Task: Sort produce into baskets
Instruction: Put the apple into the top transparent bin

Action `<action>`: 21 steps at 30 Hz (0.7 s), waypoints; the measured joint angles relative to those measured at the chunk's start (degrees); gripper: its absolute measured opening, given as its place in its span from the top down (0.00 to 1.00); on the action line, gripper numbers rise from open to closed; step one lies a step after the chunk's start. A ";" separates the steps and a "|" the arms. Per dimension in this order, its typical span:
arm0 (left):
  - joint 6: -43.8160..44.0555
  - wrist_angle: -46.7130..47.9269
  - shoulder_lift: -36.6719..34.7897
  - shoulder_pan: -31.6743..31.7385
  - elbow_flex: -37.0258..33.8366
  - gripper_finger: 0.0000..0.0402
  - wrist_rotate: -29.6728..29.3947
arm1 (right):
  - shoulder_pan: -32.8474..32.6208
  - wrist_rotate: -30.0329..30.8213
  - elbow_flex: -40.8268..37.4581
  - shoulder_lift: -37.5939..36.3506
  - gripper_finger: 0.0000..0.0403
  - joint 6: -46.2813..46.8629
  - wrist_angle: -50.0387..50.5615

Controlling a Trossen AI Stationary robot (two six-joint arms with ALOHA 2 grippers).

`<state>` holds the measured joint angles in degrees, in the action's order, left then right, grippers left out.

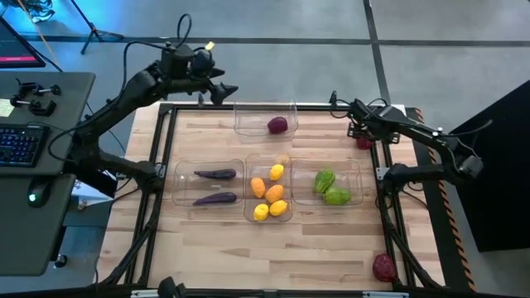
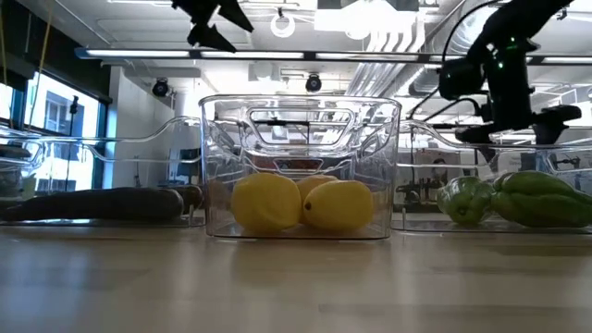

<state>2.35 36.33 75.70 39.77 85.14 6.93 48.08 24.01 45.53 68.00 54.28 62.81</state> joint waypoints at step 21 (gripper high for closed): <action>8.55 1.62 1.29 -1.68 -0.04 0.02 -0.67 | 11.20 -4.84 -12.02 4.57 0.12 -13.21 -27.28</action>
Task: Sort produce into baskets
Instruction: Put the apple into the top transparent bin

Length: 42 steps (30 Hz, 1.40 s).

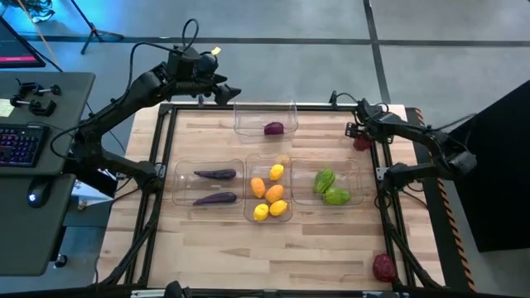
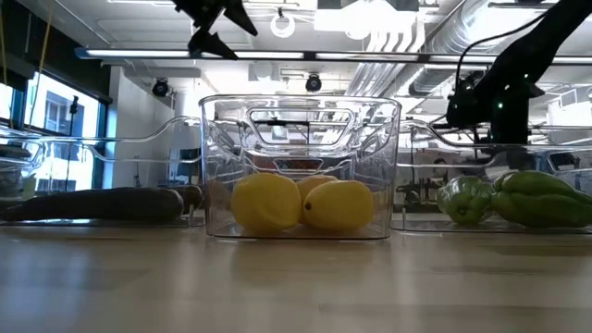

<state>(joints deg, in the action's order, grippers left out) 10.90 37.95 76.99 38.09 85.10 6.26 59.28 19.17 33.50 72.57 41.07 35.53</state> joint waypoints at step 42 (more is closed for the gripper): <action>-4.07 2.59 0.00 -1.36 -0.04 0.02 -4.20 | -3.87 -14.87 10.37 -10.52 0.82 -2.17 2.84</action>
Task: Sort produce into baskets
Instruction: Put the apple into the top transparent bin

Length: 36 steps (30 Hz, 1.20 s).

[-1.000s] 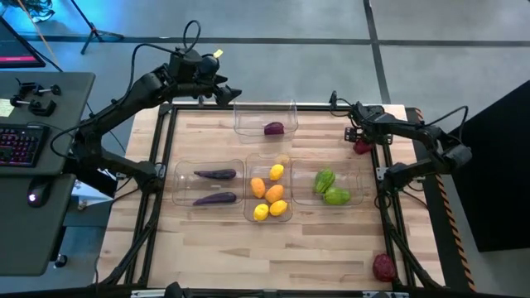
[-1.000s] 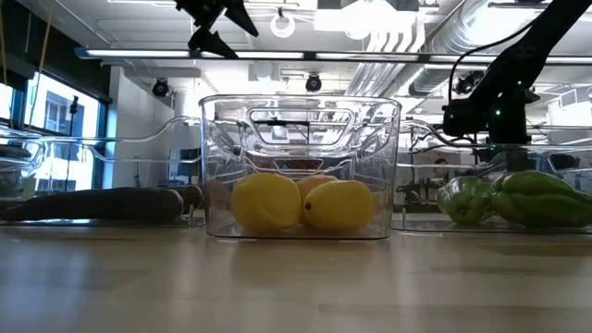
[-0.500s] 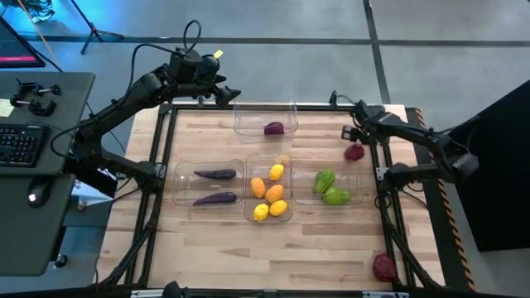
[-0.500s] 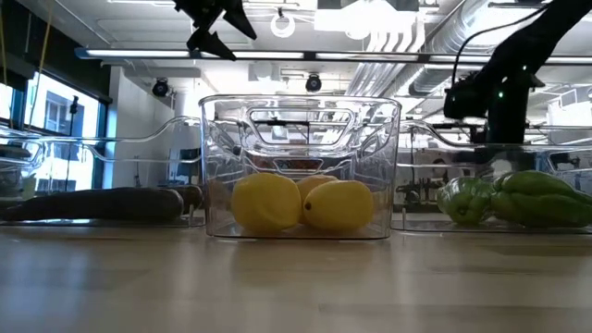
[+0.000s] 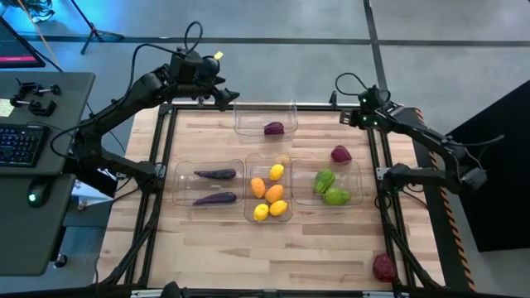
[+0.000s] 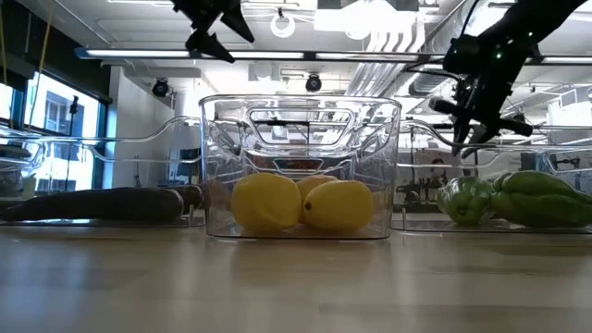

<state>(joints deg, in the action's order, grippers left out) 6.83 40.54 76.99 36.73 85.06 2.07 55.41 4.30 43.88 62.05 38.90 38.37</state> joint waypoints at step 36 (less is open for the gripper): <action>-2.23 0.57 0.00 0.00 0.00 0.02 -1.49 | -7.58 -13.71 0.11 -2.05 0.09 0.91 21.31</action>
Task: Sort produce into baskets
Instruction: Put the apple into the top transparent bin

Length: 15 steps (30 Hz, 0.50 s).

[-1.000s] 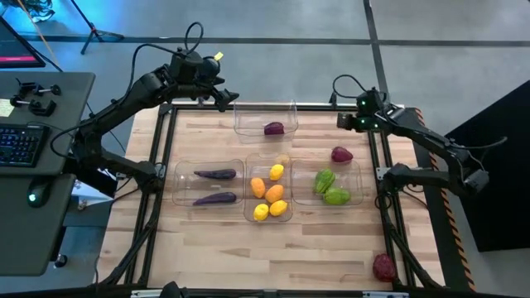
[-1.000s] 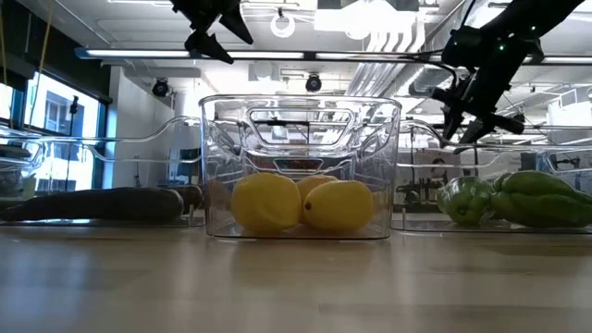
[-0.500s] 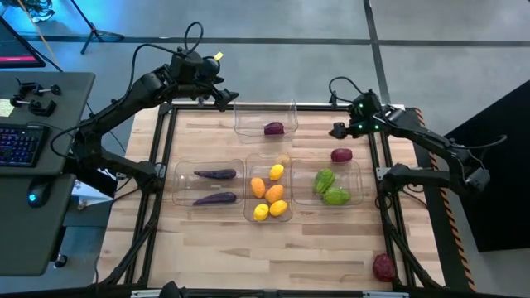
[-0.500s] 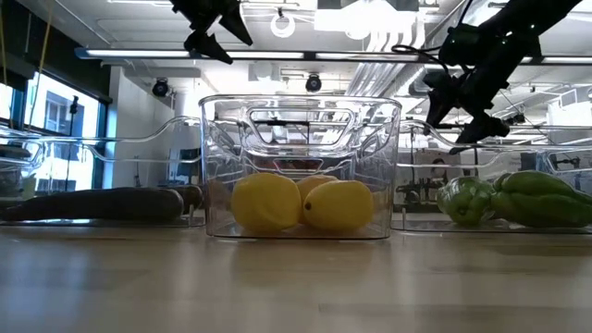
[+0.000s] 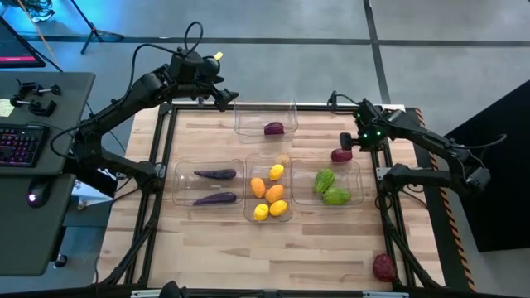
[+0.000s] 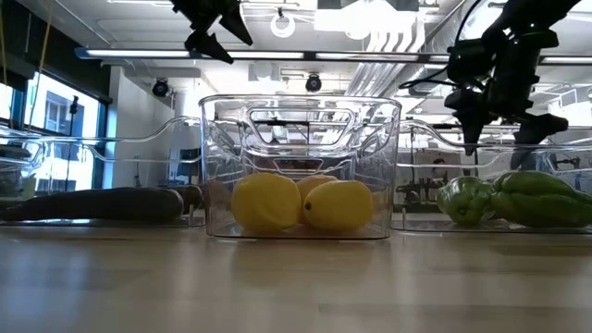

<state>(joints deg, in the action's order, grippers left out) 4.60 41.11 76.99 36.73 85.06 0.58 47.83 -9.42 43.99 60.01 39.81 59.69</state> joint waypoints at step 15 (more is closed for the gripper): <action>-2.35 1.02 0.02 0.00 0.00 0.02 0.01 | -5.88 4.13 -3.70 0.00 0.09 25.01 -2.34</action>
<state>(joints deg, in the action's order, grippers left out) 2.25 42.13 77.01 36.73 85.06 0.59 41.95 -5.28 40.28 60.01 64.82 57.34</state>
